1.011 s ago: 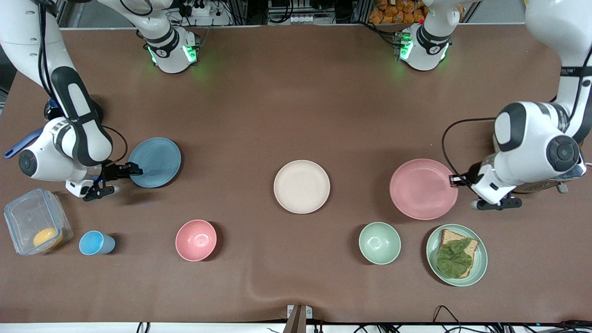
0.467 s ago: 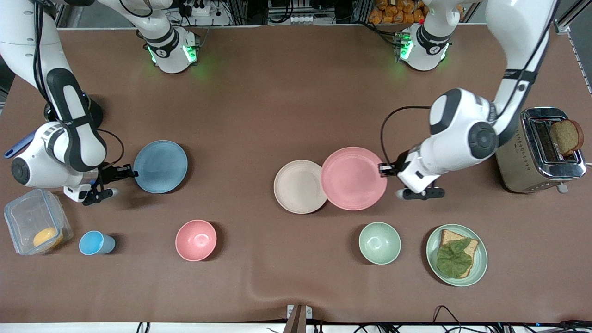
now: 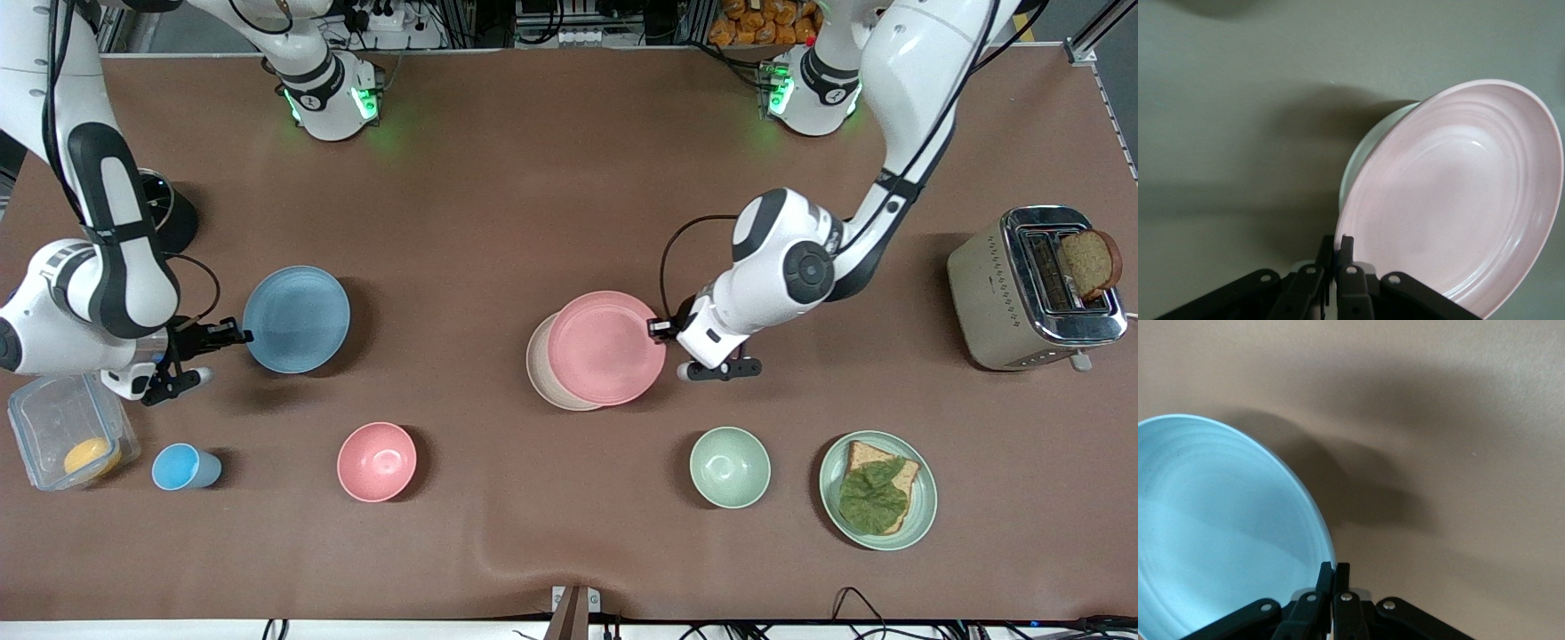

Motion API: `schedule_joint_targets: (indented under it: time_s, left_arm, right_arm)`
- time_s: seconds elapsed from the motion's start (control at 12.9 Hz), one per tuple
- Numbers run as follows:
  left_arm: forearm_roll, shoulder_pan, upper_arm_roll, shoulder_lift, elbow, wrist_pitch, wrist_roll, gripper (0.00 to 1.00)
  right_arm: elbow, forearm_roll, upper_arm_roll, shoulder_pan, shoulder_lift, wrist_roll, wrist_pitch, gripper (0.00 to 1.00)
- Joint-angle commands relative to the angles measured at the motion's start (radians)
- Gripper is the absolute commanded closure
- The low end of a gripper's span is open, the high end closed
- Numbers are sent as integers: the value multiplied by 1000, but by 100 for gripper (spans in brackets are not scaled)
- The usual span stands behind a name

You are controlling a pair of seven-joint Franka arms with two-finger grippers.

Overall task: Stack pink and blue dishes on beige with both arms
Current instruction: 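Slide the pink plate onto the beige plate with the left gripper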

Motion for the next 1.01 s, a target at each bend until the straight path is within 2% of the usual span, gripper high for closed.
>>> schedule_joint_targets:
  time_s: [0.0, 0.31, 0.93]
  left_arm:
    - [33, -26, 13, 55, 20, 63, -24, 100]
    - [95, -34, 13, 128, 20, 160, -24, 100]
    - [96, -57, 14, 150, 21, 170, -64, 100]
  right_arm:
    - [84, -22, -4, 17, 14, 70, -96, 100]
    - [138, -24, -4, 62, 12, 170, -171, 100]
    - [227, -21, -4, 144, 6, 374, -296, 100]
